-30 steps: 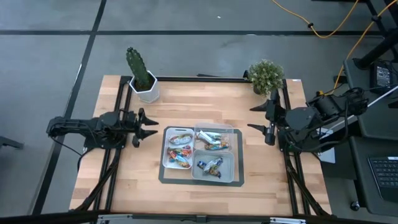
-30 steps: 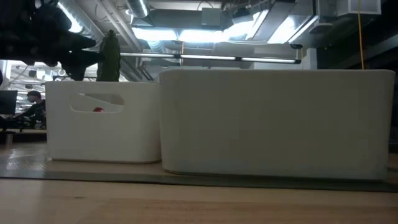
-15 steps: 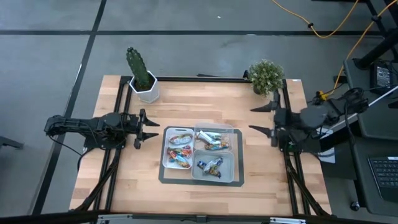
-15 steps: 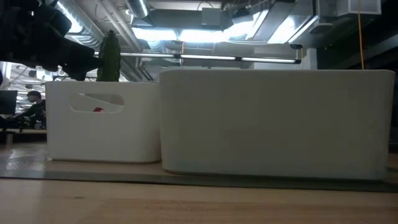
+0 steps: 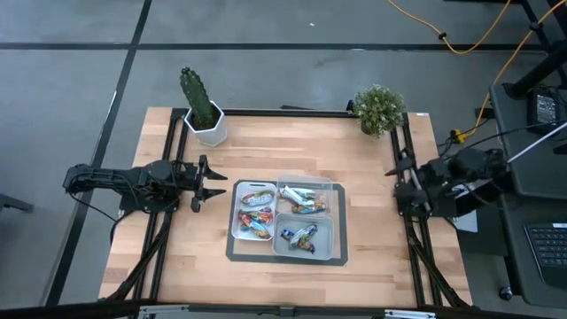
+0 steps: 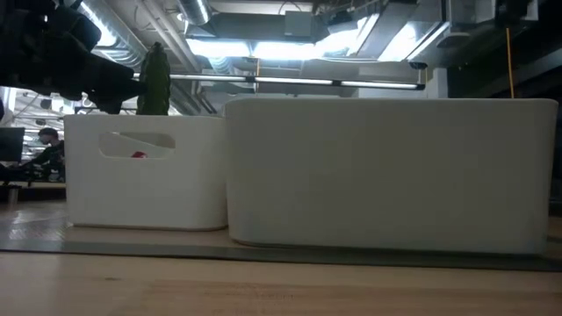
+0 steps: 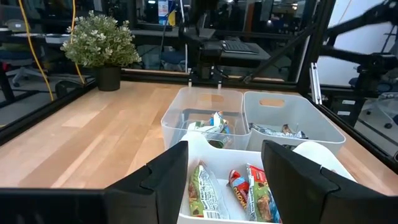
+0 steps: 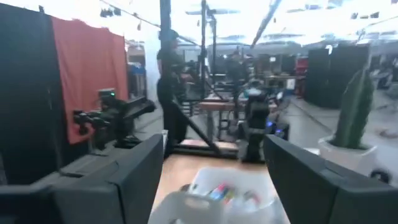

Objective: Pick and place Granola Bars by type
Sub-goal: Return to Home Position

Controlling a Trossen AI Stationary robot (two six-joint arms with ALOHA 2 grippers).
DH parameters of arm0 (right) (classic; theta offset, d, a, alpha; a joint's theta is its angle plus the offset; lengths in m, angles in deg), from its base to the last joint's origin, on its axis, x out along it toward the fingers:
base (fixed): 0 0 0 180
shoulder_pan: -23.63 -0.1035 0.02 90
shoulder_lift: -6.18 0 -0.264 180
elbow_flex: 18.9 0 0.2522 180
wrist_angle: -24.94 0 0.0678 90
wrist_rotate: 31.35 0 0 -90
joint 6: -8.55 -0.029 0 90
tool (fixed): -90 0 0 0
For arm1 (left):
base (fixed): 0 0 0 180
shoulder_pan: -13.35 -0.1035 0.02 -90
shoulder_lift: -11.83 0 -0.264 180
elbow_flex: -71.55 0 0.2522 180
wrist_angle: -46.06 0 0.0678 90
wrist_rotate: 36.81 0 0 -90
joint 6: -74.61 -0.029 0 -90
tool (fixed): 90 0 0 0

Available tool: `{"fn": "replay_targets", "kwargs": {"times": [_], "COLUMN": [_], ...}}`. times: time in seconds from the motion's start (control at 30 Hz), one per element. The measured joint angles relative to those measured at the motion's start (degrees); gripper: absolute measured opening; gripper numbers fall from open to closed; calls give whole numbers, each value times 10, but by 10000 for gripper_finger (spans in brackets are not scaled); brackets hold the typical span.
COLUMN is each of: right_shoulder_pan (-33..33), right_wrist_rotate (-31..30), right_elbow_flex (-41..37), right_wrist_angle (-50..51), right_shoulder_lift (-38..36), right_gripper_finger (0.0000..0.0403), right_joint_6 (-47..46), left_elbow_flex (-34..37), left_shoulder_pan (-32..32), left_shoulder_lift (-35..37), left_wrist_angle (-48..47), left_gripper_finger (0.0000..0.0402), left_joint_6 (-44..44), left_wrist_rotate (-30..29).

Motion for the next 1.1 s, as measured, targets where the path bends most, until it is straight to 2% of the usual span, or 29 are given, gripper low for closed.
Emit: {"fn": "replay_targets", "kwargs": {"times": [0.07, 0.13, 0.23, 0.4, 0.6, 0.67, 0.77, 0.9, 1.1], "right_shoulder_pan": [0, 0, 0, 0, 0, -2, 21, 75, 163], "right_wrist_rotate": [-21, -50, -85, -88, -13, -9, 18, 71, 125], "right_elbow_flex": [-46, -77, -92, -121, -124, -129, -145, -205, -217], "right_wrist_angle": [-5, 10, 21, 37, 118, 139, 136, 52, -12], "right_shoulder_lift": [-36, -32, -27, -22, -19, -35, -34, -34, -34], "right_gripper_finger": [277, 277, 277, 277, 277, 277, 277, 277, 277], "right_joint_6": [-18, -62, -64, -62, -45, -42, 6, 68, 134], "left_elbow_flex": [0, 0, 0, 0, 0, 0, 0, 0, 0], "left_shoulder_pan": [0, 0, 0, 0, 0, 0, 0, 0, 0], "left_shoulder_lift": [0, 1, 0, -3, -2, -2, -2, -2, -3], "left_wrist_angle": [0, 0, 0, 4, 5, 4, 5, 5, 6], "left_gripper_finger": [195, 194, 197, 197, 196, 197, 197, 195, 197], "left_joint_6": [0, 0, 0, 0, 0, 0, 0, 0, 0], "left_wrist_rotate": [0, -1, -1, -4, -6, -6, -7, -7, -8]}}
